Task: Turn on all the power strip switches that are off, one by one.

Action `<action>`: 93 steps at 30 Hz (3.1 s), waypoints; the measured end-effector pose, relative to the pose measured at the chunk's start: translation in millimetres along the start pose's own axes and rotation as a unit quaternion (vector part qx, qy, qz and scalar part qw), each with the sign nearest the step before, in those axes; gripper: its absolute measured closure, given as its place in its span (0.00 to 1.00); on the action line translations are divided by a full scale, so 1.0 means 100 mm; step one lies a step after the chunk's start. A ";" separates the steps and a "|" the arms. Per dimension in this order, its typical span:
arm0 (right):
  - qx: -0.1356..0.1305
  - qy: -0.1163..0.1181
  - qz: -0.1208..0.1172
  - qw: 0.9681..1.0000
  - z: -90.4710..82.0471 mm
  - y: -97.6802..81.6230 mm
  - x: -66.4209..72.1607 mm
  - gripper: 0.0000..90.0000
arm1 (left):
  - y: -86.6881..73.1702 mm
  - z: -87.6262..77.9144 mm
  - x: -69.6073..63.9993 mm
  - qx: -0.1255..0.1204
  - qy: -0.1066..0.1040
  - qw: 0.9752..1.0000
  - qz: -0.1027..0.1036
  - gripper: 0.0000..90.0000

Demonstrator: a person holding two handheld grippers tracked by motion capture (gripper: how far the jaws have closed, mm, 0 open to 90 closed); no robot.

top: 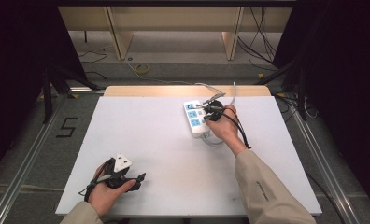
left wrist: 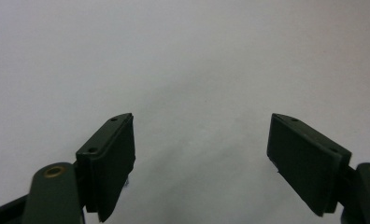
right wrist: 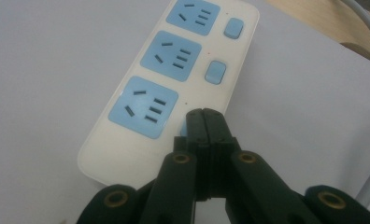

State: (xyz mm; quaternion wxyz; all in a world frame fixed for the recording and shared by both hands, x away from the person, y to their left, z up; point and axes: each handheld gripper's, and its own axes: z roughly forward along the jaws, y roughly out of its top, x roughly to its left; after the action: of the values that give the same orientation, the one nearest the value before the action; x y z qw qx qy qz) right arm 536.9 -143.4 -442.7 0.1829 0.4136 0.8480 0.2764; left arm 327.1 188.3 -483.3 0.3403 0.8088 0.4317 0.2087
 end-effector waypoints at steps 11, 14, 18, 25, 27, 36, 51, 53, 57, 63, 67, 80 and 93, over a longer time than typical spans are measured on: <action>0.004 0.000 -0.003 1.000 0.06 0.06 0.03 1.00 | 0.00 0.00 0.00 -0.002 0.000 1.000 0.000 0.26; 0.006 -0.001 -0.008 1.000 0.07 0.08 0.04 1.00 | 0.00 0.00 0.00 -0.001 0.000 1.000 0.000 0.26; 0.007 0.002 -0.007 1.000 0.09 0.09 0.04 1.00 | 0.00 0.00 0.00 -0.001 0.000 1.000 0.000 0.26; 0.011 0.002 -0.005 1.000 0.11 0.09 0.04 1.00 | 0.00 0.00 0.00 -0.001 -0.001 1.000 0.001 0.26; 0.012 0.002 -0.005 1.000 0.11 0.10 0.04 1.00 | 0.00 0.00 0.00 -0.001 -0.001 1.000 0.002 0.26; 0.022 0.005 0.007 1.000 0.12 0.11 0.03 1.00 | 0.00 0.00 0.00 0.000 -0.001 1.000 0.003 0.26; 0.023 0.003 0.006 1.000 0.15 0.13 0.04 1.00 | 0.00 0.01 0.00 0.000 -0.001 1.000 0.004 0.26; 0.024 0.003 0.008 1.000 0.15 0.13 0.04 1.00 | 0.00 0.01 0.00 -0.001 -0.001 1.000 0.004 0.26; 0.031 0.004 0.010 0.999 0.15 0.14 0.04 1.00 | 0.00 0.01 0.00 -0.001 -0.001 1.000 0.004 0.26; 0.031 0.005 0.017 0.999 0.16 0.14 0.03 1.00 | 0.00 0.00 -0.01 0.000 -0.001 1.000 0.002 0.26; 0.031 0.006 0.023 0.999 0.16 0.14 0.03 1.00 | 0.00 0.00 -0.01 -0.001 -0.002 1.000 0.001 0.26; 0.035 0.003 0.027 0.999 0.16 0.15 0.04 1.00 | -0.01 0.01 -0.01 0.001 -0.002 1.000 0.002 0.26; 0.032 0.007 0.040 0.999 0.17 0.13 0.03 1.00 | -0.01 0.01 -0.01 0.001 -0.002 1.000 0.003 0.26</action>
State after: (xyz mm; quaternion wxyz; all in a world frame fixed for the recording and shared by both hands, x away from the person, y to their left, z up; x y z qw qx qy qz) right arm 551.9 -129.7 -448.0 0.1523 0.4512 0.8404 0.2588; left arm 326.5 187.2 -484.5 0.3400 0.8111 0.4283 0.2075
